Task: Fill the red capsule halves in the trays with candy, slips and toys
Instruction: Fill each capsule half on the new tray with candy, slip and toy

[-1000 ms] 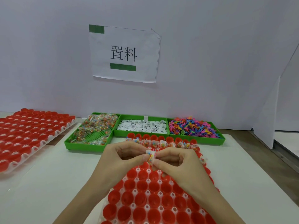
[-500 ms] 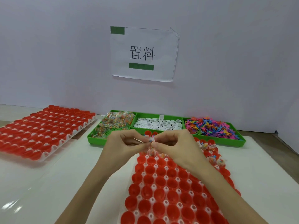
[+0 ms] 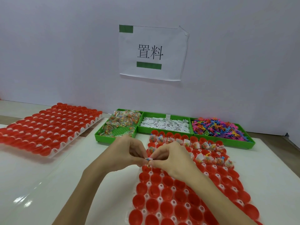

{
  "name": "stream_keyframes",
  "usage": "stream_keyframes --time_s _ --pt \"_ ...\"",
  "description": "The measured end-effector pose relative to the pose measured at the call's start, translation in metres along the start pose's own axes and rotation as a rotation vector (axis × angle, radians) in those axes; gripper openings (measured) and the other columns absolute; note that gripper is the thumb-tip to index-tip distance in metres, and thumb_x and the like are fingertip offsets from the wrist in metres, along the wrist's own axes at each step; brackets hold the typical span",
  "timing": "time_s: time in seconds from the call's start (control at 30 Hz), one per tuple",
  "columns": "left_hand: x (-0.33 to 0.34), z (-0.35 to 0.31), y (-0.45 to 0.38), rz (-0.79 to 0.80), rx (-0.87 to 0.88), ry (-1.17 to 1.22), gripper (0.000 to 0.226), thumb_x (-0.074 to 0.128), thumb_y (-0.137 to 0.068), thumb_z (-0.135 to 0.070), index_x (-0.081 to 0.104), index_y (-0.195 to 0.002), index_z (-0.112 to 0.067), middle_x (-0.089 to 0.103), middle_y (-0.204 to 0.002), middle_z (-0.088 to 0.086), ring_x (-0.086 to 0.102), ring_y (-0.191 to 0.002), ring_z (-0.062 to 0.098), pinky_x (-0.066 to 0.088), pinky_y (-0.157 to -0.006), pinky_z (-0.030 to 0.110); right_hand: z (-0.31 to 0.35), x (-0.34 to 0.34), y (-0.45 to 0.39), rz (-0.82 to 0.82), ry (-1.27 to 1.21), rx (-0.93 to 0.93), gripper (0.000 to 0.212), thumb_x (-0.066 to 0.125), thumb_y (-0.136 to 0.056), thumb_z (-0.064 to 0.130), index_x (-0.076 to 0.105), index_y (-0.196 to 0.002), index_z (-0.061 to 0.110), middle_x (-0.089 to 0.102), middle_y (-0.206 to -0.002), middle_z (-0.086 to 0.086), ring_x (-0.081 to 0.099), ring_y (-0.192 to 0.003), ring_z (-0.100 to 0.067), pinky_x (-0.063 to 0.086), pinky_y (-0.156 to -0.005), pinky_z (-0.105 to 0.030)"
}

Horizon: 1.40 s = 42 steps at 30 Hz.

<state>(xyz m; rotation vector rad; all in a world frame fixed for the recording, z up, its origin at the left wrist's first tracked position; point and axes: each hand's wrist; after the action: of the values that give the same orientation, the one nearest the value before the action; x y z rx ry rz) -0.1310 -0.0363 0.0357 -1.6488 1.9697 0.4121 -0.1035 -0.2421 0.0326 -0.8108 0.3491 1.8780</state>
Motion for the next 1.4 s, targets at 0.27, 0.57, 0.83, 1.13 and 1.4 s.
stream_keyframes --time_s 0.27,0.57,0.83,1.13,1.4 --pt "-0.001 0.004 0.0 0.021 -0.001 -0.077 0.011 0.09 -0.077 -0.011 0.081 -0.082 -0.016 0.079 -0.076 -0.001 0.077 -0.074 0.014 0.064 -0.075 0.031 0.001 0.011 0.002 -0.033 0.036 -0.008 0.005 0.086 -0.081 0.024 0.082 -0.083 0.023 0.076 -0.075 0.009 0.069 -0.07 0.001 0.051 -0.065 -0.011" --pt "0.001 0.007 -0.002 0.035 -0.005 -0.158 0.011 0.088 -0.078 -0.007 0.079 -0.077 -0.013 0.078 -0.075 -0.001 0.077 -0.074 0.013 0.064 -0.077 0.037 0.002 0.024 0.002 -0.074 0.177 -0.077 0.014 0.083 -0.084 0.02 0.07 -0.088 0.023 0.071 -0.076 0.009 0.065 -0.07 -0.001 0.052 -0.066 -0.012" --pt "0.004 0.004 -0.002 0.039 0.001 -0.255 0.015 0.087 -0.077 -0.009 0.08 -0.073 -0.021 0.077 -0.07 -0.008 0.074 -0.069 0.006 0.062 -0.074 0.037 0.002 0.029 0.004 -0.057 0.286 -0.149 0.012 0.081 -0.085 0.02 0.07 -0.084 0.025 0.062 -0.082 0.014 0.059 -0.078 -0.004 0.051 -0.073 -0.018" --pt "0.003 0.006 -0.002 0.064 0.0 -0.284 0.011 0.084 -0.082 -0.008 0.084 -0.084 -0.019 0.076 -0.07 -0.004 0.073 -0.068 0.009 0.061 -0.072 0.027 0.006 0.028 0.0 -0.013 0.378 -0.151 0.011 0.071 -0.088 0.012 0.077 -0.08 0.006 0.073 -0.084 -0.006 0.066 -0.08 -0.015 0.057 -0.079 -0.032" --pt "0.009 0.005 -0.004 0.052 0.015 -0.36 0.006 0.084 -0.084 -0.015 0.083 -0.085 -0.021 0.078 -0.076 -0.008 0.072 -0.071 -0.001 0.055 -0.067 0.012 0.002 0.021 -0.002 -0.013 0.286 -0.143 0.005 0.078 -0.087 0.017 0.081 -0.085 0.02 0.068 -0.076 0.013 0.065 -0.075 -0.005 0.055 -0.073 -0.018"
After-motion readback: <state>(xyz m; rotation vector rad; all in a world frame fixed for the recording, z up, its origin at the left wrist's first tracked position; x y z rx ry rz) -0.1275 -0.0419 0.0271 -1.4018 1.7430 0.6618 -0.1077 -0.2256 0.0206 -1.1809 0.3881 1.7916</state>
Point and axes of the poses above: each hand's wrist, its own y-axis away from the middle knuckle, its own x-axis out of the palm, z = x × y
